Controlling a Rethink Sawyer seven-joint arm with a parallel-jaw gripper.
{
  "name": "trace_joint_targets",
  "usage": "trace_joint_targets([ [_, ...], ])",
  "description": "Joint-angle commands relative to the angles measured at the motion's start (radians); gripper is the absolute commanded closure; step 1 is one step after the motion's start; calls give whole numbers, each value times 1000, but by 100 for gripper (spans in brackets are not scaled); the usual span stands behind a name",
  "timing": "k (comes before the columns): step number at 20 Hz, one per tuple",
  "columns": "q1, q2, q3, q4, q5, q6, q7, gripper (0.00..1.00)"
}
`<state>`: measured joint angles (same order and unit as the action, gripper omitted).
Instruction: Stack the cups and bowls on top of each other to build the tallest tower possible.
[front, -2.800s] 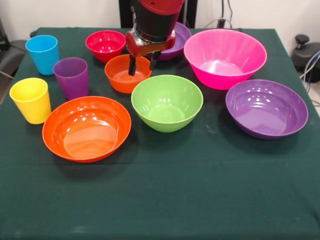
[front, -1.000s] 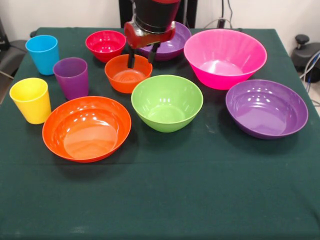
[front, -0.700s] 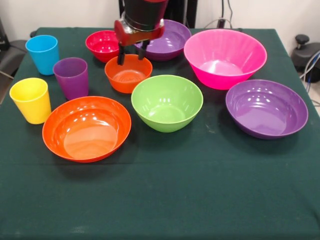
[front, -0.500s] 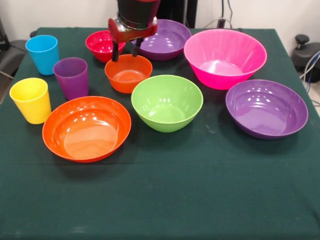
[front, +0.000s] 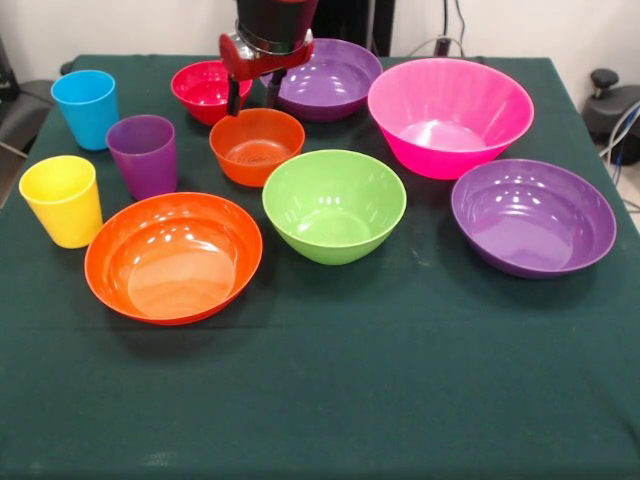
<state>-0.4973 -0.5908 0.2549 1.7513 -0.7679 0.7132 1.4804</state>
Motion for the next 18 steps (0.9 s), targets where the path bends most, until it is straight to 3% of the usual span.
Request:
trace_joint_targets([
  [1, -34, 13, 78, 29, -75, -59, -153, 0],
  [8, -56, -13, 104, 1, -58, -5, -205, 0],
  [18, -20, -31, 125, -51, -25, 68, -196, 0],
])
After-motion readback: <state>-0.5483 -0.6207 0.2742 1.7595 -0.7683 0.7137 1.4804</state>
